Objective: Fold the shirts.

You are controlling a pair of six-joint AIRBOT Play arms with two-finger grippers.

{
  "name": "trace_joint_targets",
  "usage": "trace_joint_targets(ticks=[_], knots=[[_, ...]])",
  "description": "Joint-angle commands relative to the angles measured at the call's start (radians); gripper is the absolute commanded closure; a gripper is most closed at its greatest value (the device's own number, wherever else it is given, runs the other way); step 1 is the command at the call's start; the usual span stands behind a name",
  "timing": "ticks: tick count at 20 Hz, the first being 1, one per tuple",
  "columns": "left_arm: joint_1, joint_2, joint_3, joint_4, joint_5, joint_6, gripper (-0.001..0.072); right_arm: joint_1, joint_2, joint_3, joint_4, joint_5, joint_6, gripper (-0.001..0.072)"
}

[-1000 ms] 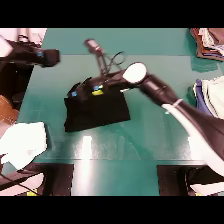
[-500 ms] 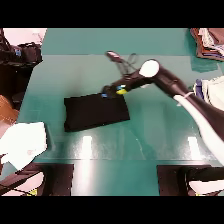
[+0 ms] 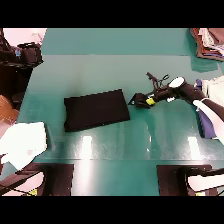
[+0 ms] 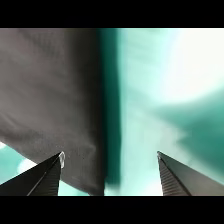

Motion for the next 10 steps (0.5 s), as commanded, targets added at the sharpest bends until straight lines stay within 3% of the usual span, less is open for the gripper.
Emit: trace_joint_targets(ticks=[1, 4, 7, 10], knots=[[0.000, -0.001, 0.000, -0.004, 0.000, 0.000, 0.0681, 0.036, -0.097, -0.017, 0.163, -0.012, -0.057, 0.0071], [0.000, -0.002, 0.000, -0.020, 0.001, 0.000, 0.0682, 0.109, -0.161, 0.069, 0.172, -0.025, -0.059, 0.0093], [0.000, -0.002, 0.000, -0.057, 0.000, 0.000, 0.0681, 0.173, -0.224, 0.212, 0.170, -0.040, -0.059, 0.0186], [0.000, -0.002, 0.000, -0.089, -0.005, 0.000, 0.0682, 0.209, -0.258, 0.324, 0.108, -0.048, -0.060, 0.0691]])
